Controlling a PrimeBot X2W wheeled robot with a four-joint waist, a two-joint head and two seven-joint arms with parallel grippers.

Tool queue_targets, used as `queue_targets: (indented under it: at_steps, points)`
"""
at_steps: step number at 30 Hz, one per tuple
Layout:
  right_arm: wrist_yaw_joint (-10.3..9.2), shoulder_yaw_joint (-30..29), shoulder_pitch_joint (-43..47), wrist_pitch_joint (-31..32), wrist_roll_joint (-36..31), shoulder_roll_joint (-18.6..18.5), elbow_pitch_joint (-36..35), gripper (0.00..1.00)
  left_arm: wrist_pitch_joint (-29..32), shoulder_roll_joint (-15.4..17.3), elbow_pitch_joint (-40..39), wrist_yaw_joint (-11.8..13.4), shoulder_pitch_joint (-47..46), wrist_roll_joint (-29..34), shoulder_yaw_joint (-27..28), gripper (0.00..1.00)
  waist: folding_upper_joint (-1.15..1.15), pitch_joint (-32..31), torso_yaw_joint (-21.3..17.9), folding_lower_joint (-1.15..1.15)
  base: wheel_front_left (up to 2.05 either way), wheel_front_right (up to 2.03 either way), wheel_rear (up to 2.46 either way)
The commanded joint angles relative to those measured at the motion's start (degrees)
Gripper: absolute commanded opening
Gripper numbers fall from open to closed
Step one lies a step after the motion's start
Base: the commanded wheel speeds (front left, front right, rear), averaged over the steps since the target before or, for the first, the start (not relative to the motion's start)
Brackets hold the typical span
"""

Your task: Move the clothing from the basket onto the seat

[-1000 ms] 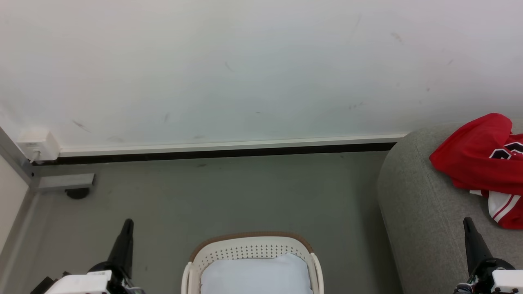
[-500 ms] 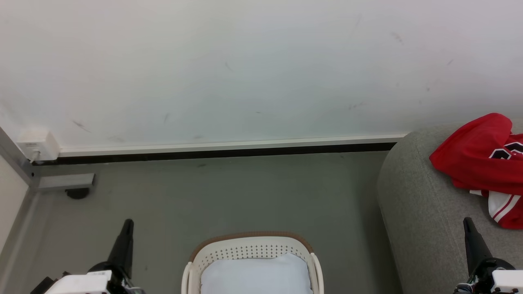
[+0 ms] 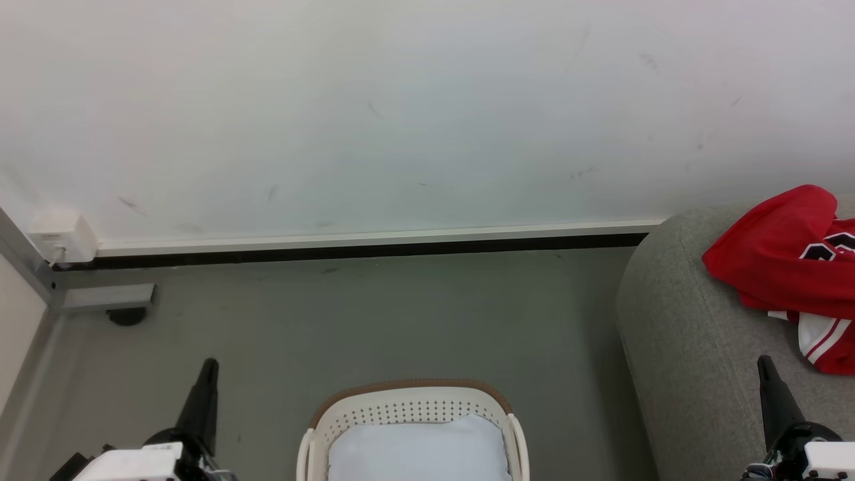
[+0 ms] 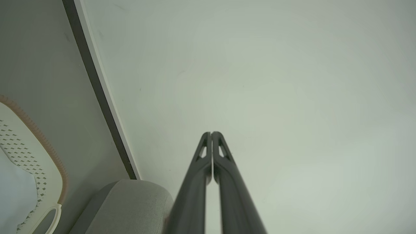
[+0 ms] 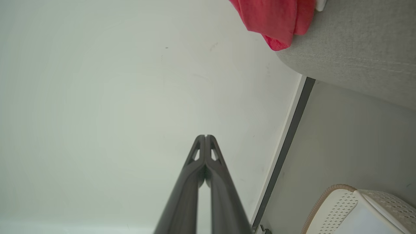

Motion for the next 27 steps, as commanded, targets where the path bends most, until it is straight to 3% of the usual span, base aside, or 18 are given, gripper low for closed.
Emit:
queue_targets:
  at_steps: [1, 27]
  points:
    - [-0.12, -0.2, -0.7, 0.2, 0.1, -0.4, -0.3, 0.0, 0.2, 0.4, -0.2, -0.2, -0.5, -0.8, 0.1, 0.0, 0.0, 0.0, 0.0, 0.0, 0.0, 0.0, 0.0]
    - [-0.12, -0.2, -0.7, 0.2, 0.1, -0.4, -0.3, 0.0, 0.2, 0.4, -0.2, -0.2, -0.5, -0.8, 0.1, 0.0, 0.0, 0.0, 0.0, 0.0, 0.0, 0.0, 0.0]
